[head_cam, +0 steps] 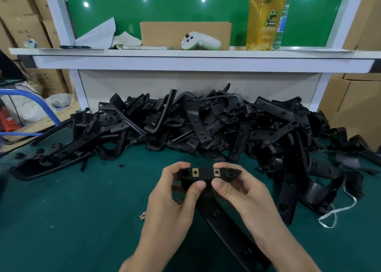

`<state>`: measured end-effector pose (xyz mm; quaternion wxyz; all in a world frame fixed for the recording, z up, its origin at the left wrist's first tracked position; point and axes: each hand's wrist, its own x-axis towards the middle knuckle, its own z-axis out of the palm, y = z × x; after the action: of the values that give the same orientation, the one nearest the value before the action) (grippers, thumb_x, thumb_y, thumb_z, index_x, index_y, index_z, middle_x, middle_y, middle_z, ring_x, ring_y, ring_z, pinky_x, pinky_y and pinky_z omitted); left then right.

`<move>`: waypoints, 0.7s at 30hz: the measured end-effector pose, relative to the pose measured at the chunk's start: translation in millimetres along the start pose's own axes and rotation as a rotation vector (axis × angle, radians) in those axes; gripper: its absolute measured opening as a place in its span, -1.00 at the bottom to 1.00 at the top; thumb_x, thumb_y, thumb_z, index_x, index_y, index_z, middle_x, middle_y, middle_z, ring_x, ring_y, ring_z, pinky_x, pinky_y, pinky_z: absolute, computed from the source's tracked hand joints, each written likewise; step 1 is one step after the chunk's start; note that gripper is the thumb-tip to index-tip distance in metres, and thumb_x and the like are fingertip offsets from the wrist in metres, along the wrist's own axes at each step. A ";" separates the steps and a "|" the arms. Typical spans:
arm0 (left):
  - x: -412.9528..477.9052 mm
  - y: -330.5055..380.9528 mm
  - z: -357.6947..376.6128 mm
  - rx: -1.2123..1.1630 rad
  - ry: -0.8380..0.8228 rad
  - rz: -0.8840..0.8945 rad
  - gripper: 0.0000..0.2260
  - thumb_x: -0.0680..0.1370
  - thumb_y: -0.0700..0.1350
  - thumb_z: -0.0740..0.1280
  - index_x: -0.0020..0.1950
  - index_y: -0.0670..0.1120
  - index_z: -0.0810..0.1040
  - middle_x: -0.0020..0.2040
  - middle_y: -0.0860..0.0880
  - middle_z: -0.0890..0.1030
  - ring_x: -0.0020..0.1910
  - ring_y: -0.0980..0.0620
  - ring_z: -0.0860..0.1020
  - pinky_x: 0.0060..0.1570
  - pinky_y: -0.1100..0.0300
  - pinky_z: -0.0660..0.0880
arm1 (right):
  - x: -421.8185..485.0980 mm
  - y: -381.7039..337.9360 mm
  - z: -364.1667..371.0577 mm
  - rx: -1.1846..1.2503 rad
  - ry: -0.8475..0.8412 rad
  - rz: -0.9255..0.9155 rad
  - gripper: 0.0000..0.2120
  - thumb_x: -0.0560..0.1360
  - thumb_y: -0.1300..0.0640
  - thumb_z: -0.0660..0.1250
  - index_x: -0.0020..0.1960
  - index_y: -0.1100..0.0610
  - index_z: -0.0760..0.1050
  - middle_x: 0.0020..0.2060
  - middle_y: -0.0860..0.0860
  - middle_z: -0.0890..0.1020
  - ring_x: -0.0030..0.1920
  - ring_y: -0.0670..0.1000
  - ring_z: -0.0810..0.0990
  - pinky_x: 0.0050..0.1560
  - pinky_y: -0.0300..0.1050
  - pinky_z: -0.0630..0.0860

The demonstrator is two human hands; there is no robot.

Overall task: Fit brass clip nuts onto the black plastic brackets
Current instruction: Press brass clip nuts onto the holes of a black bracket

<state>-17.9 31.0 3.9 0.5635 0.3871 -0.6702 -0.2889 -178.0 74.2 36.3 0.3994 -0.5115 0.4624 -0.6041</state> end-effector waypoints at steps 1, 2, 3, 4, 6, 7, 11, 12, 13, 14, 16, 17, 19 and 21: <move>0.1 0.6 -1.3 0.036 0.015 0.025 -0.67 0.48 0.41 0.30 0.19 0.40 0.40 0.08 0.29 0.61 0.04 0.20 0.60 -0.28 0.24 0.53 | -0.7 -2.9 -0.5 -0.014 -0.009 -0.037 -0.76 0.37 -0.03 0.50 0.03 -0.20 0.66 -0.01 -0.13 0.72 0.03 -0.17 0.68 -0.02 -0.43 0.52; 0.2 1.2 -2.2 0.064 0.030 0.051 -0.66 0.47 0.42 0.28 0.19 0.40 0.39 0.09 0.28 0.59 0.07 0.20 0.59 -0.27 0.25 0.52 | -1.6 -5.5 -1.2 -0.025 -0.021 -0.067 -0.77 0.39 0.00 0.50 0.03 -0.19 0.66 -0.01 -0.12 0.72 0.03 -0.16 0.68 -0.02 -0.43 0.52; 0.3 2.0 -2.9 0.081 0.042 0.078 -0.67 0.48 0.42 0.28 0.19 0.38 0.39 0.10 0.27 0.58 0.10 0.19 0.58 -0.23 0.28 0.51 | -2.5 -7.0 -2.3 -0.037 -0.034 -0.091 -0.78 0.40 0.02 0.50 0.03 -0.19 0.66 -0.01 -0.12 0.72 0.03 -0.15 0.69 -0.01 -0.43 0.52; 0.5 3.1 -3.3 0.095 0.051 0.105 -0.68 0.49 0.41 0.27 0.18 0.37 0.39 0.11 0.26 0.57 0.13 0.19 0.57 -0.19 0.33 0.50 | -3.4 -8.3 -3.2 -0.052 -0.043 -0.110 -0.77 0.42 0.03 0.49 0.05 -0.18 0.65 -0.01 -0.10 0.72 0.04 -0.13 0.69 0.01 -0.41 0.52; 0.8 5.1 -4.1 0.119 0.059 0.149 -0.69 0.50 0.41 0.26 0.17 0.35 0.38 0.12 0.26 0.55 0.15 0.17 0.55 -0.14 0.40 0.46 | -4.6 -9.6 -4.3 -0.092 -0.050 -0.138 -0.75 0.44 -0.01 0.50 0.11 -0.16 0.63 0.02 -0.09 0.71 0.07 -0.09 0.68 0.06 -0.36 0.52; 1.5 5.6 -4.6 0.133 0.065 0.168 -0.70 0.50 0.40 0.26 0.17 0.35 0.38 0.12 0.27 0.53 0.16 0.17 0.53 -0.09 0.42 0.44 | -4.9 -9.6 -4.6 -0.109 -0.054 -0.146 -0.74 0.45 -0.04 0.51 0.14 -0.15 0.62 0.04 -0.08 0.71 0.09 -0.07 0.68 0.11 -0.33 0.52; 4.3 8.0 -4.2 0.178 0.076 0.266 -0.71 0.50 0.27 0.34 0.16 0.37 0.35 0.10 0.33 0.48 0.14 0.21 0.51 0.06 0.49 0.35 | -6.4 -9.2 -8.4 -0.182 -0.058 -0.147 -0.67 0.43 -0.15 0.52 0.17 -0.17 0.61 0.07 -0.08 0.70 0.12 -0.05 0.66 0.21 -0.29 0.50; 4.8 7.7 -3.8 0.192 0.075 0.290 -0.72 0.49 0.21 0.35 0.15 0.35 0.36 0.10 0.33 0.48 0.12 0.20 0.50 0.06 0.49 0.35 | -6.6 -9.5 -8.8 -0.203 -0.048 -0.147 -0.69 0.43 -0.14 0.51 0.15 -0.18 0.61 0.05 -0.10 0.70 0.11 -0.08 0.66 0.18 -0.33 0.50; 5.2 6.8 -3.4 0.206 0.073 0.311 -0.74 0.50 0.16 0.36 0.13 0.32 0.37 0.10 0.32 0.48 0.11 0.20 0.50 0.07 0.48 0.35 | -6.7 -9.4 -9.2 -0.215 -0.042 -0.147 -0.72 0.42 -0.11 0.50 0.13 -0.19 0.62 0.03 -0.11 0.70 0.10 -0.11 0.66 0.13 -0.36 0.50; 5.4 5.6 -3.0 0.223 0.074 0.330 -0.76 0.50 0.14 0.36 0.11 0.28 0.38 0.11 0.31 0.47 0.12 0.19 0.49 0.09 0.46 0.35 | -6.9 -9.1 -9.1 -0.219 -0.037 -0.145 -0.74 0.41 -0.09 0.49 0.10 -0.20 0.63 0.01 -0.12 0.70 0.08 -0.12 0.66 0.10 -0.39 0.49; 5.6 1.9 -3.0 0.259 0.088 0.368 -0.77 0.52 0.10 0.39 0.10 0.14 0.41 0.14 0.28 0.45 0.15 0.19 0.46 0.11 0.45 0.35 | -6.8 -7.0 -7.7 -0.233 -0.029 -0.141 -0.78 0.41 -0.05 0.48 0.04 -0.20 0.64 0.01 -0.14 0.70 0.08 -0.14 0.65 0.09 -0.37 0.49; 5.5 -0.5 -3.0 0.270 0.098 0.383 -0.76 0.53 0.08 0.42 0.08 0.10 0.41 0.17 0.28 0.43 0.17 0.19 0.45 0.11 0.43 0.36 | -6.1 -5.3 -6.7 -0.241 -0.023 -0.144 -0.82 0.42 -0.01 0.48 0.00 -0.19 0.64 0.02 -0.15 0.69 0.10 -0.14 0.64 0.09 -0.33 0.51; 5.2 -4.4 -3.4 0.287 0.113 0.390 -0.76 0.50 -0.01 0.43 0.03 0.07 0.39 0.21 0.29 0.37 0.18 0.22 0.44 -0.02 0.35 0.47 | -5.1 -1.8 -4.7 -0.247 -0.014 -0.138 -0.82 0.45 0.14 0.50 -0.09 -0.15 0.64 0.05 -0.17 0.67 0.11 -0.13 0.63 0.10 -0.23 0.52; 4.5 -7.0 -3.4 0.320 0.121 0.382 -0.73 0.46 -0.12 0.44 0.00 0.07 0.37 0.22 0.28 0.32 0.15 0.25 0.44 -0.29 0.19 0.53 | -4.8 1.5 -3.4 -0.260 -0.004 -0.124 -0.77 0.47 0.22 0.49 -0.13 -0.13 0.64 0.05 -0.18 0.67 0.09 -0.13 0.63 0.10 -0.19 0.49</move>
<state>-13.6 23.6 1.1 0.5785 0.3541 -0.7335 -0.0438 -180.5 78.9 33.4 0.2927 -0.5876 0.5036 -0.5616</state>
